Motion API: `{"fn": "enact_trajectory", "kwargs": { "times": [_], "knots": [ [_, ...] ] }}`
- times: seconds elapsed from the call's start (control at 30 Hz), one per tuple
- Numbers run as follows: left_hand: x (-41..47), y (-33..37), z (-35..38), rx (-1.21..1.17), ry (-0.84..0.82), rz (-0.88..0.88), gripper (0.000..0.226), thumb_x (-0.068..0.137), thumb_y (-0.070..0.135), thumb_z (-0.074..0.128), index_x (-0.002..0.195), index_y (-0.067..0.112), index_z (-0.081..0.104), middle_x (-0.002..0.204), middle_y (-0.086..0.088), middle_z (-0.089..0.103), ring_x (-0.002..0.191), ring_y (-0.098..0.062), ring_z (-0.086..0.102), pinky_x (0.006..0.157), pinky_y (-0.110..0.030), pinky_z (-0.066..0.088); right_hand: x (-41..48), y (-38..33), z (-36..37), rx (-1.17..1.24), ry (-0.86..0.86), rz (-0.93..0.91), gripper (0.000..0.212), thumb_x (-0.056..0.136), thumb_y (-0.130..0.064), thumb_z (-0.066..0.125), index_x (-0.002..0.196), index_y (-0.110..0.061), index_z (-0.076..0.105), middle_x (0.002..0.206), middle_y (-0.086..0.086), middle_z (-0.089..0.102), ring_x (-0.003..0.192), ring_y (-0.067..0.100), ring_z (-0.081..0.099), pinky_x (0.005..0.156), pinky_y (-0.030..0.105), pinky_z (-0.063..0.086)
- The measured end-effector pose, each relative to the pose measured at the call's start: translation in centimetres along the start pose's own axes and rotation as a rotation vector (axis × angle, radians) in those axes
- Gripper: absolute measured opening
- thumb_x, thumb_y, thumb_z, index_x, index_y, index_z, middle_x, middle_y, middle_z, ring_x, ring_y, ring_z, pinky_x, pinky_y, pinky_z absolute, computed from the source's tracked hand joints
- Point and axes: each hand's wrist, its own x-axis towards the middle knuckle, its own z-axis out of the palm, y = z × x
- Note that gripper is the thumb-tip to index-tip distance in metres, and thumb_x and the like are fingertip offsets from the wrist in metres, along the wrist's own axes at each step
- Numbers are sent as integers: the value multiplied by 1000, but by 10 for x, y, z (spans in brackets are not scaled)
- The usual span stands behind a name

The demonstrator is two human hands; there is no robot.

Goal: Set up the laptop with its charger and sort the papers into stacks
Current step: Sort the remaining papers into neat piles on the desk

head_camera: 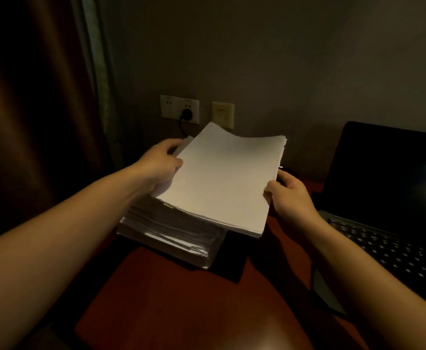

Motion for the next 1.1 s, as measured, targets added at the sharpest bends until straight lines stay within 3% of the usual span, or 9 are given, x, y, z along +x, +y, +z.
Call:
{"fn": "enact_trajectory", "kwargs": {
  "times": [0.07,0.2,0.33,0.47,0.57,0.67,0.9,1.0,1.1],
  "knots": [
    [11,-10,-11,8,10,-2,52,99,6,56,143,32,50,120,-7,63,103,-23,63,76,-28,52,7,2,15,1,-39,6,38,96,0,44,125,-21,58,78,15,49,64,27,39,58,37,34],
    [31,-34,-23,47,13,10,40,99,2,55,133,23,64,138,-6,58,128,-24,54,109,-33,43,16,10,35,-34,-88,9,53,94,3,52,137,-28,47,70,8,55,57,25,50,55,31,41],
    [37,-58,-23,253,-63,-39,33,99,8,58,129,20,66,139,-3,57,122,-18,55,90,-22,44,24,25,46,-371,-111,38,61,85,-15,71,142,-18,47,103,9,69,78,21,69,58,27,55],
    [50,-62,-24,303,-132,-108,32,96,12,63,128,18,62,127,-5,58,103,-15,54,73,-20,43,28,32,52,-318,-60,156,76,84,-24,76,149,-20,36,141,7,51,114,28,59,82,35,52],
    [58,-59,-28,347,-182,-223,27,93,24,64,118,20,54,112,-5,55,92,-19,54,83,-33,46,32,27,59,40,-81,297,65,90,-12,68,147,-19,38,136,10,54,105,26,66,80,38,59],
    [64,-58,-33,192,-352,-379,36,96,41,63,118,13,60,119,-13,61,109,-32,61,102,-44,49,35,18,66,281,-56,419,48,95,-13,61,140,-17,46,134,11,55,102,23,68,78,38,60],
    [69,-46,-42,16,-399,-481,33,90,45,71,107,17,64,113,-15,67,100,-34,67,92,-45,55,34,12,71,361,-82,475,11,94,-17,60,99,-26,55,128,12,56,107,26,66,91,46,56],
    [69,-37,-45,-28,-382,-475,41,86,39,76,115,12,63,112,-17,69,100,-33,69,96,-48,54,32,12,75,380,-39,478,14,94,-14,60,92,-25,52,112,11,59,100,22,67,84,40,58],
    [62,-34,-35,-96,-426,-479,54,84,38,77,126,12,56,116,-19,69,104,-35,68,97,-49,53,31,17,75,333,-4,462,10,92,-9,61,98,-15,57,127,11,60,99,18,67,85,29,57]
  ]
}}
